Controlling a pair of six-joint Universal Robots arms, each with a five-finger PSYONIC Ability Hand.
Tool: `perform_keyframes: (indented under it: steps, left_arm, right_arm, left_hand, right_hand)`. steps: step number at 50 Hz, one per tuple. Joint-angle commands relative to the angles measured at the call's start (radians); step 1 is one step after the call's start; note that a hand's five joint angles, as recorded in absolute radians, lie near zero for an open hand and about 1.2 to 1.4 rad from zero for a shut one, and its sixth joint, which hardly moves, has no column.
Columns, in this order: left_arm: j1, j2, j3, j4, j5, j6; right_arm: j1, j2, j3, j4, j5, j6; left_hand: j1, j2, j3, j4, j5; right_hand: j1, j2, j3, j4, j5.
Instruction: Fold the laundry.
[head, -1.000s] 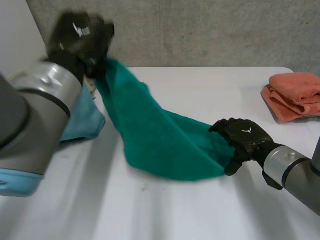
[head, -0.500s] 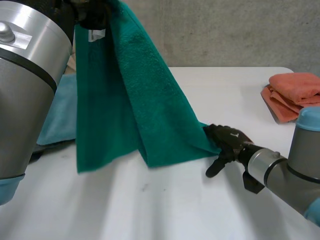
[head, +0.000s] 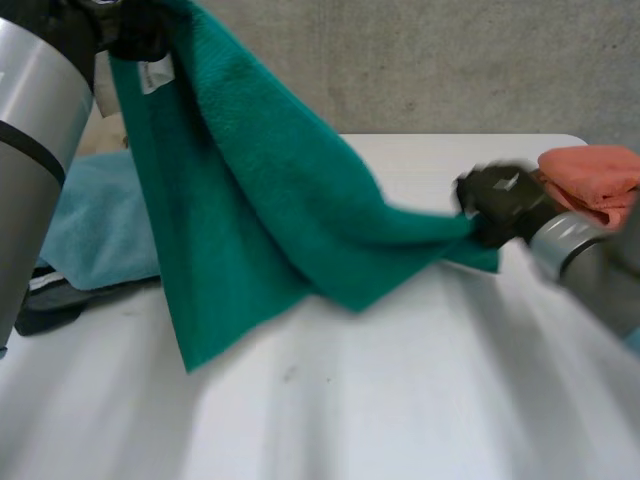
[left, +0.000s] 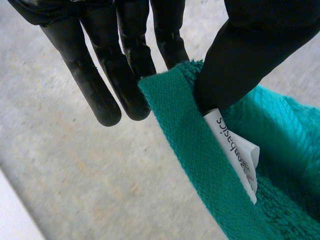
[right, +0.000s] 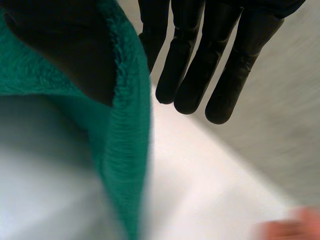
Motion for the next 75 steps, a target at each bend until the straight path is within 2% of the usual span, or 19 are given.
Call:
perform_keyframes:
  steps: [1, 5, 10, 12, 17, 20, 23, 28, 32, 36, 37, 40, 41, 44, 53, 63, 70, 74, 75]
  left_arm:
    - [0.135, 0.009, -0.078, -0.007, 0.001, -0.002]
    - [0.181, 0.003, -0.155, -0.010, 0.003, -0.002]
    - [0.195, -0.023, -0.233, -0.010, 0.006, -0.001]
    - [0.196, -0.054, -0.255, -0.010, 0.008, 0.001]
    - [0.183, -0.194, -0.270, -0.012, 0.009, 0.003]
    - [0.173, -0.268, -0.253, -0.009, 0.014, 0.006]
    - [0.155, -0.380, -0.180, -0.001, 0.011, 0.010]
    - [0.152, -0.538, 0.039, 0.020, 0.009, 0.019]
    - [0.153, -0.623, 0.288, 0.091, 0.009, 0.042]
    - [0.156, -0.643, 0.460, 0.253, 0.006, 0.075]
    - [0.161, -0.638, 0.471, 0.343, 0.008, 0.081]
    - [0.163, -0.623, 0.457, 0.483, 0.006, 0.090]
    - [0.166, -0.599, 0.442, 0.552, 0.000, 0.087]
    - [0.176, -0.549, 0.364, 0.626, 0.006, 0.088]
    - [0.198, -0.479, 0.069, 0.626, 0.035, 0.078]
    - [0.199, -0.448, -0.334, 0.629, 0.043, 0.076]
    - [0.201, -0.396, -0.523, 0.638, 0.043, 0.076]
    - [0.209, -0.353, -0.585, 0.640, 0.046, 0.076]
    - [0.219, -0.336, -0.598, 0.640, 0.046, 0.075]
  right_arm:
    - [-0.105, -0.304, -0.056, 0.171, 0.002, -0.414]
    - [-0.110, -0.384, -0.107, 0.340, -0.029, -0.469]
    - [-0.111, -0.359, -0.150, 0.478, -0.056, -0.482]
    - [-0.111, -0.327, -0.161, 0.519, -0.050, -0.492]
    - [-0.101, -0.156, -0.179, 0.624, -0.039, -0.625]
    - [-0.099, -0.093, -0.187, 0.630, -0.033, -0.676]
    - [-0.081, -0.016, -0.239, 0.616, 0.013, -0.687]
    - [-0.016, 0.124, -0.404, 0.525, 0.109, -0.673]
    - [0.031, 0.181, -0.585, 0.356, 0.158, -0.634]
    - [0.037, 0.185, -0.687, 0.074, 0.169, -0.499]
    - [0.034, 0.176, -0.681, -0.042, 0.174, -0.422]
    - [0.034, 0.147, -0.645, -0.176, 0.177, -0.318]
    - [0.031, 0.121, -0.610, -0.221, 0.172, -0.267]
    - [0.033, 0.069, -0.543, -0.234, 0.159, -0.216]
    - [0.039, 0.044, -0.333, -0.149, 0.142, -0.227]
    - [0.038, 0.046, 0.018, -0.050, 0.016, -0.296]
    - [0.027, 0.046, 0.149, -0.029, -0.009, -0.308]
    - [-0.033, 0.049, 0.189, -0.029, -0.027, -0.293]
    - [-0.068, 0.053, 0.203, -0.031, -0.032, -0.279]
  left_hand:
    - [0.264, 0.206, 0.208, 0.197, 0.260]
    - [0.264, 0.206, 0.208, 0.197, 0.260]
    - [0.264, 0.206, 0.208, 0.197, 0.260]
    - [0.264, 0.206, 0.208, 0.197, 0.260]
    - [0.264, 0.206, 0.208, 0.197, 0.260]
    - [0.264, 0.206, 0.208, 0.197, 0.260]
    - [0.264, 0.206, 0.208, 0.197, 0.260]
    - [0.264, 0.206, 0.208, 0.197, 0.260]
    - [0.264, 0.206, 0.208, 0.197, 0.260]
    - [0.264, 0.206, 0.208, 0.197, 0.260]
    - [0.264, 0.206, 0.208, 0.197, 0.260]
    - [0.264, 0.206, 0.208, 0.197, 0.260]
    - [0.264, 0.206, 0.208, 0.197, 0.260]
    - [0.264, 0.206, 0.208, 0.197, 0.260]
    - [0.264, 0.206, 0.208, 0.197, 0.260]
    - [0.264, 0.206, 0.208, 0.197, 0.260]
    - [0.264, 0.206, 0.208, 0.197, 0.260]
    - [0.264, 0.206, 0.208, 0.197, 0.260]
    - [0.264, 0.206, 0.208, 0.197, 0.260]
  right_hand:
    - [0.417, 0.223, 0.216, 0.207, 0.234]
    - [0.417, 0.223, 0.216, 0.207, 0.234]
    - [0.417, 0.223, 0.216, 0.207, 0.234]
    - [0.417, 0.223, 0.216, 0.207, 0.234]
    - [0.417, 0.223, 0.216, 0.207, 0.234]
    - [0.417, 0.223, 0.216, 0.207, 0.234]
    - [0.417, 0.223, 0.216, 0.207, 0.234]
    - [0.417, 0.223, 0.216, 0.207, 0.234]
    - [0.417, 0.223, 0.216, 0.207, 0.234]
    - [0.417, 0.223, 0.216, 0.207, 0.234]
    - [0.417, 0.223, 0.216, 0.207, 0.234]
    - [0.417, 0.223, 0.216, 0.207, 0.234]
    - [0.417, 0.223, 0.216, 0.207, 0.234]
    - [0.417, 0.223, 0.216, 0.207, 0.234]
    - [0.417, 0.223, 0.216, 0.207, 0.234]
    - [0.417, 0.223, 0.216, 0.207, 0.234]
    - [0.417, 0.223, 0.216, 0.207, 0.234]
    - [0.417, 0.223, 0.216, 0.207, 0.234]
    - [0.334, 0.140, 0.132, 0.124, 0.151]
